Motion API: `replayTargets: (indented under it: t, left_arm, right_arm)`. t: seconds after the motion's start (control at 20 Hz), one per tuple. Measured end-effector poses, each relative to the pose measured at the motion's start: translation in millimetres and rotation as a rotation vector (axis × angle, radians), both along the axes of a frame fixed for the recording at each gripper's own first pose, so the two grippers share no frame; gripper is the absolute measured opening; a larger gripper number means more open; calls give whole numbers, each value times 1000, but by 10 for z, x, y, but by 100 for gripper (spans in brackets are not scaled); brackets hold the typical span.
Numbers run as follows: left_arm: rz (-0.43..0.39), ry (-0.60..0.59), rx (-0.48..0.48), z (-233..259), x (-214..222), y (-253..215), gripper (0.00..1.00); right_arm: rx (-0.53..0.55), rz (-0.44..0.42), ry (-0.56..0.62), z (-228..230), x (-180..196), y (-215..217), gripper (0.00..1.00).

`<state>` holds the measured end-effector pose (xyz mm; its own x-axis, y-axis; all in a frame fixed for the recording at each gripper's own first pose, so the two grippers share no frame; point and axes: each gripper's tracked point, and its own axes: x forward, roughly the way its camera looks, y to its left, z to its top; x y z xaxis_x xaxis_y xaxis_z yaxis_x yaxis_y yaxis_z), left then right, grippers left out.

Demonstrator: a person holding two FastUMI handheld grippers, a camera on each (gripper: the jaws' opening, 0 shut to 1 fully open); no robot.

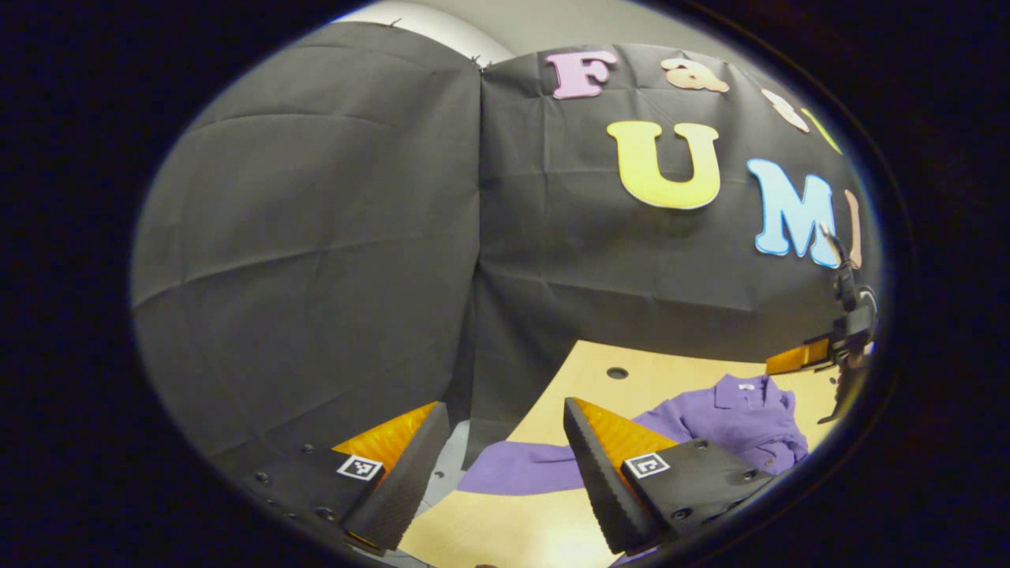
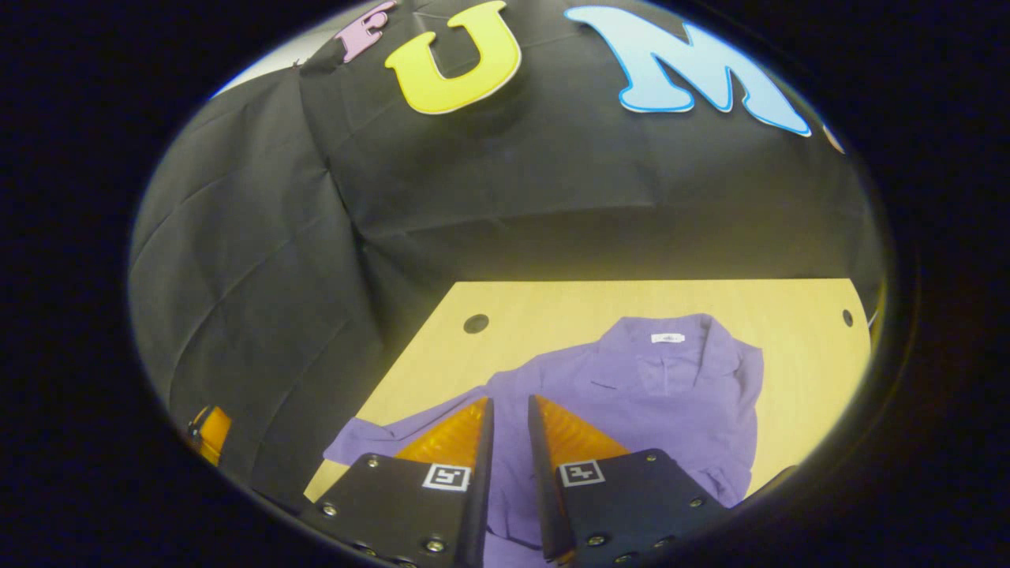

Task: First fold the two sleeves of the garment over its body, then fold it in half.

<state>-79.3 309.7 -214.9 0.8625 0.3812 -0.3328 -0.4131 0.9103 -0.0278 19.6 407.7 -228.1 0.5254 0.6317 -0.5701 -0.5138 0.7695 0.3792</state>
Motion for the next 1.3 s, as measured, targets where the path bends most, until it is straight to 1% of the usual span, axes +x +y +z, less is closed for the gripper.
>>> replayTargets:
  t: [0.1,0.15,0.2,0.25,0.4,0.65,0.8,1.0,1.3]
  left_arm:
    - [-9,35,-14,-229,114,32,95]
    - [-14,51,-20,-335,166,54,94]
    - [-21,64,-29,-431,226,54,96]
    - [-28,78,-40,-532,266,47,94]
    - [-39,125,-73,-872,405,54,94]
    - [-37,204,-147,-1440,638,74,94]
    - [-29,264,-172,-1789,737,126,94]
    - [-19,324,-231,-2183,824,136,94]
    - [-18,402,-253,-2615,840,64,94]
  right_arm:
    - [6,-12,-6,56,-27,-100,27]
    - [11,-21,-4,85,-37,-151,27]
    - [16,-30,-1,105,-33,-202,27]
    - [20,-41,0,120,-40,-259,27]
    - [16,-73,3,126,-32,-460,27]
    - [-7,-137,7,93,19,-896,27]
    - [-21,-183,17,58,62,-1167,27]
    - [-50,-230,20,-3,93,-1491,27]
    - [-68,-270,37,-75,56,-1752,27]
